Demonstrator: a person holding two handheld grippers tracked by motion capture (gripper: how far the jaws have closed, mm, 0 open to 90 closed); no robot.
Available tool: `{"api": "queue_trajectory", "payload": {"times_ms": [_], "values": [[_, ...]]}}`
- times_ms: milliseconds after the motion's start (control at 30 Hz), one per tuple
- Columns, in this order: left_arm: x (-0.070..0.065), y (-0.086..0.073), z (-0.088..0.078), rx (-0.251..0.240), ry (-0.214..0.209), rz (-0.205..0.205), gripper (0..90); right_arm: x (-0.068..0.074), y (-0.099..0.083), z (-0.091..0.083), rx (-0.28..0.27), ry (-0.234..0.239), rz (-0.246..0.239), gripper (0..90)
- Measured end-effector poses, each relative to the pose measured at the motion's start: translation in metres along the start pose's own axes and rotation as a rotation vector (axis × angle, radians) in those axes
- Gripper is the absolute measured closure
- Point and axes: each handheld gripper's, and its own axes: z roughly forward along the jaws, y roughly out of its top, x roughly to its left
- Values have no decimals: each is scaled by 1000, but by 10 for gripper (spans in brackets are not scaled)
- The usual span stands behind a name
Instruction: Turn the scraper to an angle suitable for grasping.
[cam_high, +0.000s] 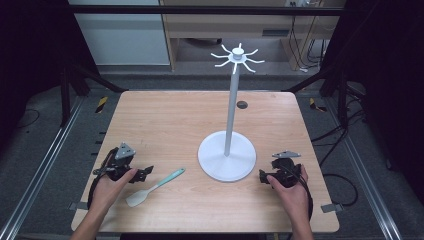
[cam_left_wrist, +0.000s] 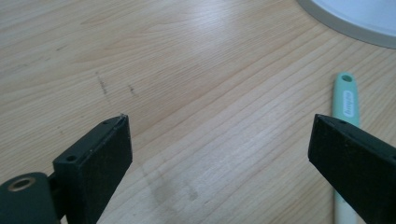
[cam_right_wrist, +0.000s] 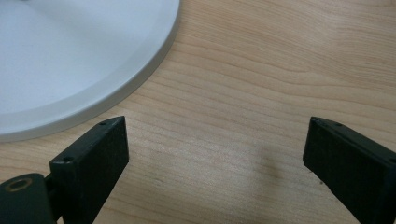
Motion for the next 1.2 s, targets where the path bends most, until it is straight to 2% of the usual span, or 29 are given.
{"api": "queue_trajectory", "payload": {"times_ms": [67, 100, 133, 167, 233, 267, 300, 333, 367, 400, 433, 467, 500, 533, 567, 767, 867, 967, 1067, 1200], "values": [[-2, 1, 0, 1, -5, -1, 64, 0, 0, 0, 4, -1, 3, 73], [-8, 6, 1, 11, -5, 20, 65, 0, -1, 0, 6, -7, 2, 73], [-8, 6, 1, 11, -5, 20, 68, 0, -1, 0, 6, -7, 2, 73], [-14, 15, 2, 26, 8, 71, 70, -1, -1, -1, 5, -11, 6, 74], [-17, 30, 3, 38, -15, 65, 89, -3, -2, -1, 0, -14, 12, 75], [-19, 38, 4, 44, -40, 65, 94, -3, -2, -2, 2, -17, 18, 75], [-19, 38, 4, 44, -40, 65, 101, -3, -2, -2, 2, -17, 18, 75], [-23, 53, 9, 96, -56, 87, 110, -4, -3, -2, 2, -20, 21, 76], [-25, 60, 12, 127, -55, 100, 109, -5, -3, -1, 5, -19, 23, 76], [-26, 65, 14, 138, -44, 114, 123, -4, -3, -1, 6, -18, 23, 76], [-27, 68, 16, 126, -32, 110, 181, -4, -3, -2, 5, -19, 21, 77], [-27, 68, 16, 126, -32, 110, 235, -4, -3, -2, 5, -19, 21, 77], [-27, 69, 18, 112, -33, 93, 235, -4, -3, -2, 0, -19, 17, 77], [-28, 66, 22, 94, -43, 75, 350, -3, -3, -2, -2, -20, 13, 80], [-30, 63, 24, 108, -50, 88, 382, -3, -3, -2, -1, -20, 13, 80], [-38, 48, 22, 123, -77, 91, 646, 0, -1, -2, -4, -11, 1, 85], [-48, 42, 26, 153, -113, 121, 751, 2, 0, -1, 0, -6, -9, 86], [-53, 42, 29, 164, -113, 139, 817, 4, 0, 1, 8, -2, -18, 88], [-61, 43, 34, 177, -118, 174, 864, 5, 0, 1, 11, 3, -20, 88], [-65, 42, 39, 187, -114, 188, 899, 5, 0, 2, 15, 3, -26, 88]]}}
